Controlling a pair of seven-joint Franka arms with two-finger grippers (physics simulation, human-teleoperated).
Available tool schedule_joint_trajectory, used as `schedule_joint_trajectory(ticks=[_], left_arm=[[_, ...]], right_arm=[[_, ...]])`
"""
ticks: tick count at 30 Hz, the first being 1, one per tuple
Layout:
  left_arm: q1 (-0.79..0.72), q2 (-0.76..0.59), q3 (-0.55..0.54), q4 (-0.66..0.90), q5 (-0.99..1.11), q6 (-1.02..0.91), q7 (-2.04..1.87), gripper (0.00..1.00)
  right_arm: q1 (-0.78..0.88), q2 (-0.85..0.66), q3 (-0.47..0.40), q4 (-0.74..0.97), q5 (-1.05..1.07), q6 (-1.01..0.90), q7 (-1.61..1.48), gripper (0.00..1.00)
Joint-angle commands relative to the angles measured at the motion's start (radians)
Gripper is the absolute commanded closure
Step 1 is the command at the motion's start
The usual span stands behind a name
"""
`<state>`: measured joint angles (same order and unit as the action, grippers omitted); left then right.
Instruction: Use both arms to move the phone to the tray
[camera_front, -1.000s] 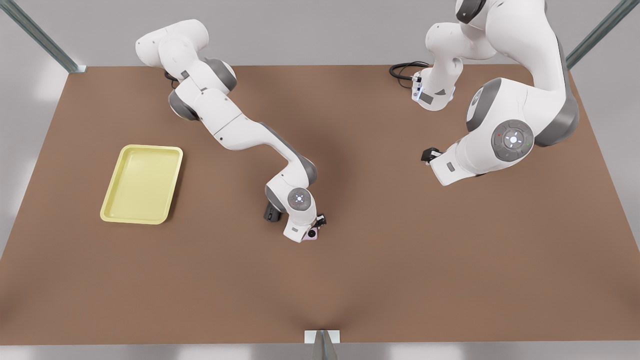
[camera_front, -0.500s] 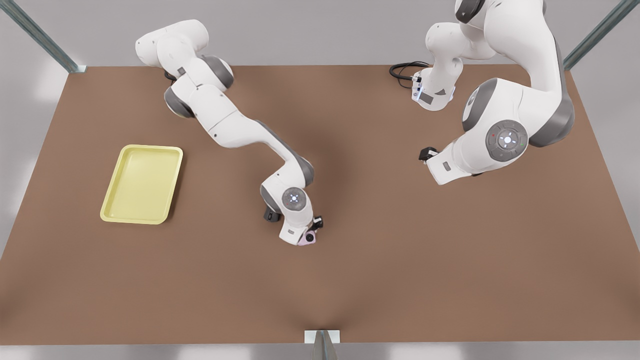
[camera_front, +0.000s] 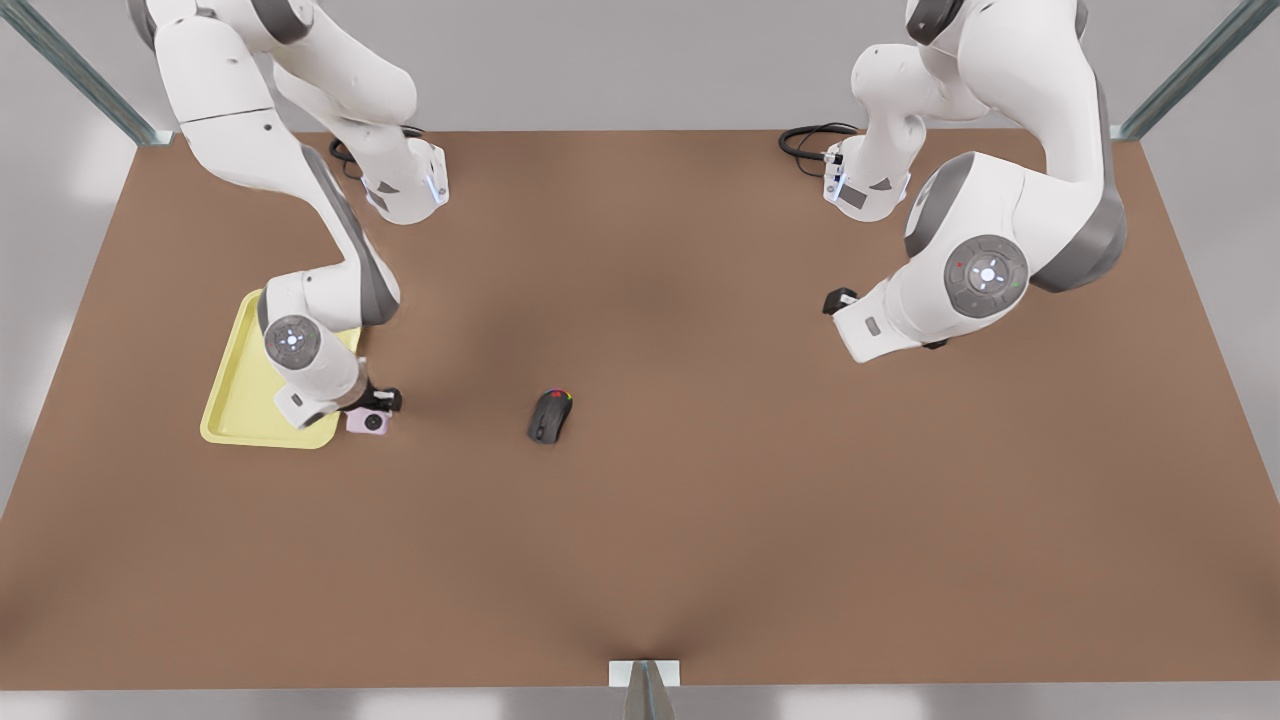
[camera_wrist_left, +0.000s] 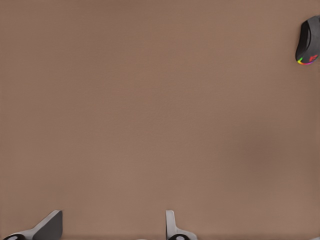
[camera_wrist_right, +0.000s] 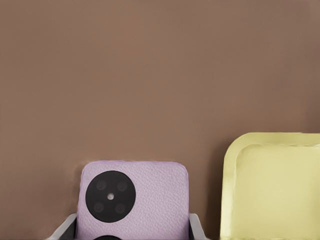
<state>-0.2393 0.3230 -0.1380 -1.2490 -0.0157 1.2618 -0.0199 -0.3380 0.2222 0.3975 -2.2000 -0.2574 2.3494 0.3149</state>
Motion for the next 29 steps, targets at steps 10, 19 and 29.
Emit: schedule_joint_trajectory(ticks=[10, 19, 29], left_arm=[[-0.003, 0.002, 0.011, 0.000, 0.042, -0.004, -0.006, 0.00], [-0.002, -0.012, 0.044, 0.022, 0.149, -0.009, -0.060, 0.00], [-0.002, -0.010, 0.043, 0.022, 0.149, -0.010, -0.060, 0.00]], right_arm=[[-0.213, -0.116, -0.031, -0.133, 0.184, -0.148, -0.683, 0.00], [0.140, -0.110, -0.119, 0.718, 0.179, -0.906, -0.289, 0.00], [0.407, 0.065, -0.456, 0.951, 0.227, -0.950, -0.342, 0.00]])
